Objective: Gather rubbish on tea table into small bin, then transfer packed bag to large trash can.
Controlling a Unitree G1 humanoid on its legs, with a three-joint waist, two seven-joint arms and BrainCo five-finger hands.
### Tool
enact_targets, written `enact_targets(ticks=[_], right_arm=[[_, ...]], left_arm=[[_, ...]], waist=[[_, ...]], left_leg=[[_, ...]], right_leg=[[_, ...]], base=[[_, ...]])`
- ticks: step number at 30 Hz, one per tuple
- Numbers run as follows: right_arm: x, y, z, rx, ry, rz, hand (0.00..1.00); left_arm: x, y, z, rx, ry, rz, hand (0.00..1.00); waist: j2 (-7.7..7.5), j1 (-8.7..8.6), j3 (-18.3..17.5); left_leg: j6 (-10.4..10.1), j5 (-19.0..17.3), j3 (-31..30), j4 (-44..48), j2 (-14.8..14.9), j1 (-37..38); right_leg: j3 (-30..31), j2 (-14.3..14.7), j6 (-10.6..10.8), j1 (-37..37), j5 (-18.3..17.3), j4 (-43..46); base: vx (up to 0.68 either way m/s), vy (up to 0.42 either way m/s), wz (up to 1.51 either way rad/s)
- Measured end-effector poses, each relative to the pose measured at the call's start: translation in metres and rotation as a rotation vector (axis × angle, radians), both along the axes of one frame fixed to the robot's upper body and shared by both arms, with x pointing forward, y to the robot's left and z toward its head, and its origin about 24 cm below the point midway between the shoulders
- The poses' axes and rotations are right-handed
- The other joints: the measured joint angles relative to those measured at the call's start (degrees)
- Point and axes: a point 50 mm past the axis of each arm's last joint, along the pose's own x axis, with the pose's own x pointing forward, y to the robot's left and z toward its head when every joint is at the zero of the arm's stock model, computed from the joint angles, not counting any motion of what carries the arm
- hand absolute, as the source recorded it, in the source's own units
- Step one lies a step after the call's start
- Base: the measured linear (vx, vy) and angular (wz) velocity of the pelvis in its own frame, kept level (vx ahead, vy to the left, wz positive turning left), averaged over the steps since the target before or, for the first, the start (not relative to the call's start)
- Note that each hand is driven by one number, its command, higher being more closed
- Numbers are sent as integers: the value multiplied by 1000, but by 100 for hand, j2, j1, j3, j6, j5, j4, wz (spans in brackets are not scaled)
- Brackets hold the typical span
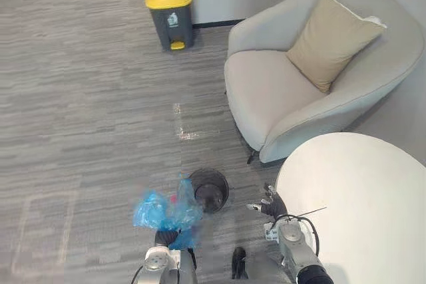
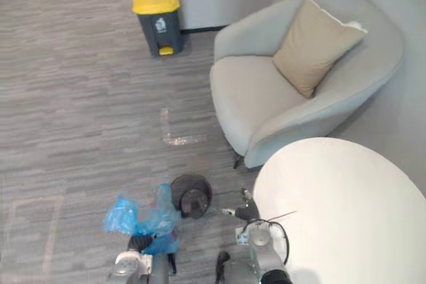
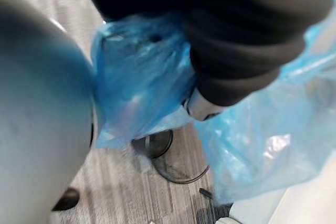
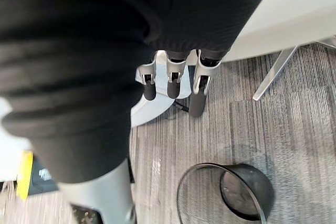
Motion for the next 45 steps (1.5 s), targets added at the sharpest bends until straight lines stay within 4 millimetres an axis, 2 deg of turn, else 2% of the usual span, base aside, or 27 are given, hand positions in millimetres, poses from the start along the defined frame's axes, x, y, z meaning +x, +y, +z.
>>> enact_targets(ticks=[2,4,6,7,8,9,12,18,21,23,24,25,26,27,28,29,31,33,34,36,37,38,39,40,41,43,45], right_arm=[[-3,-3,-1,-8,6,-12,0],[-10,-8,-6,-9,30,-41,0],[-16,-14,-9,-11,47,-68,0],[-17,-15,-10,-15,51,-73,0],[-17,-16,-10,-15,54,-78,0],[-22,-13,-14,4,72,-89,0],[-27,-12,-19,9,96,-97,0],[-31,-10,-28,11,151,-92,0],[-32,-9,-31,8,170,-89,0],[-34,-11,-31,-8,176,-79,0],[-35,-13,-32,-17,179,-75,0],[-36,-13,-32,-33,184,-57,0],[-40,-13,-34,-42,194,-52,0],[-41,-14,-35,-42,198,-54,0],[-47,-11,-38,-34,216,-52,0],[-50,-9,-39,-28,222,-49,0],[-50,-11,-39,-28,221,-56,0],[-53,-18,-40,-42,229,-70,0],[-57,-20,-41,-39,238,-82,0],[-61,-29,-41,-47,244,-123,0],[-59,-29,-39,-47,231,-123,0],[-55,-25,-34,-37,202,-118,0],[-50,-20,-29,-22,166,-114,0],[-47,-17,-26,-13,144,-116,0],[-40,-11,-22,18,115,-120,0],[-33,-10,-18,32,97,-129,0],[-30,-9,-19,32,103,-128,0]], left_arm=[[-1,-2,-1,-5,3,-1,100],[-3,-3,-1,-5,9,-7,100],[-3,-6,-3,-5,20,-25,100],[-1,-8,-2,-5,16,-40,100],[-1,-6,-3,2,20,-43,100],[-2,-1,-4,17,34,-47,100],[-5,3,-6,33,50,-54,100],[-14,22,-8,91,80,-53,100],[-18,23,-9,88,89,-45,100],[-27,24,-11,88,109,-39,100],[-28,25,-11,91,108,-38,100],[-28,26,-10,94,100,-38,100],[-27,26,-8,94,88,-39,100],[-25,25,-7,95,80,-39,100],[-23,26,-6,99,69,-36,100],[-22,29,-5,113,66,-27,100],[-18,30,-4,118,59,-28,100],[-14,25,-3,105,50,-30,100],[-15,25,-3,105,51,-32,100],[-6,7,-2,56,28,-33,100],[-7,6,-2,52,27,-32,100],[-5,5,-1,47,18,-29,100],[-3,5,0,45,8,-25,100],[-4,5,1,42,6,-17,100],[-2,5,3,36,-10,-2,100],[0,4,5,31,-23,4,100],[-1,6,4,32,-18,12,100]], waist=[[18,-28,-11],[56,-64,-33],[86,-144,-52],[140,-251,-79],[114,-272,-77],[-15,-250,-129],[24,-251,-184],[40,-202,-270],[4,-194,-248],[-137,-234,-216],[-182,-231,-228],[-258,-236,-210],[-275,-283,-194],[-270,-301,-181],[-210,-293,-135],[-238,-275,-139],[-295,-262,-109],[-346,-347,-137],[-409,-358,-175],[-52,-351,-181],[-29,-353,-175],[5,-359,-171],[7,-361,-171],[-15,-338,-167],[-111,-270,-184],[-209,-203,-226],[-220,-175,-222]], left_leg=[[61,-479,116,585,50,98],[112,-957,439,1005,268,418],[101,-1192,813,652,317,833],[-48,-1253,927,-173,218,1157],[-217,-1212,964,-468,158,1220],[-108,-967,962,-825,-82,1253],[-19,-888,863,-923,-371,1325],[105,-928,696,-880,-543,1278],[262,-1208,591,-567,-585,1174],[355,-1567,310,-275,-775,1190],[364,-1602,256,-250,-828,1183],[457,-1683,47,-193,-973,1178],[512,-1706,-228,-181,-1064,1206],[531,-1712,-326,-173,-1083,1227],[596,-1780,-580,-76,-945,1301],[591,-1832,-715,-32,-892,1331],[603,-1903,-882,-117,-931,1480],[507,-1967,-1151,-332,-1032,1817],[441,-2008,-1218,-315,-1089,1875],[151,-2145,-1167,310,-768,1847],[117,-2125,-1081,503,-714,1805],[-48,-2017,-844,1011,-541,1716],[-95,-1685,-650,1882,-345,1518],[1,-1343,-513,2532,-217,1279],[205,-1527,-127,3208,13,959],[296,-1873,170,3126,75,513],[205,-2011,163,2587,94,145]], right_leg=[[-196,-105,10,-36,99,-65],[-434,-158,43,-71,265,-237],[-611,-200,132,-77,427,-482],[-751,-213,277,-102,557,-630],[-794,-243,344,-109,628,-705],[-809,-346,470,-19,925,-1069],[-837,-488,604,273,1347,-1579],[-951,-639,714,379,1459,-1690],[-1107,-909,873,235,923,-984],[-1128,-1362,1077,97,347,99],[-1102,-1448,1047,46,311,293],[-590,-1665,912,-276,352,1129],[15,-1687,726,-673,647,1997],[194,-1660,672,-850,759,2316],[576,-1268,933,-1127,258,2665],[580,-950,882,-1256,-33,2591],[503,-633,772,-1395,-203,2350],[366,-240,456,-1445,-91,1501],[358,-227,333,-1403,61,1283],[-76,-131,78,-1022,-157,1251],[-116,-93,41,-928,-190,1205],[-212,26,-25,-658,-233,1045],[-208,211,-42,-214,-243,732],[-145,270,-59,57,-255,510],[71,302,-70,413,-261,164],[340,217,-57,701,-250,-94],[561,102,-55,788,-250,-119]], base=[[-222,10,59],[-219,98,65],[-174,156,74],[-166,196,62],[-133,207,55],[-80,167,29],[-79,208,22],[-21,96,14],[10,95,32],[54,95,49],[123,73,67],[174,138,90],[196,161,98],[277,125,102],[313,0,88],[339,-42,86],[327,-71,69],[432,-102,88],[524,-108,78],[569,-98,56],[405,-79,23],[396,-88,8],[584,-107,2],[527,-47,-21],[406,-4,-31],[385,64,-50],[296,153,-55]])
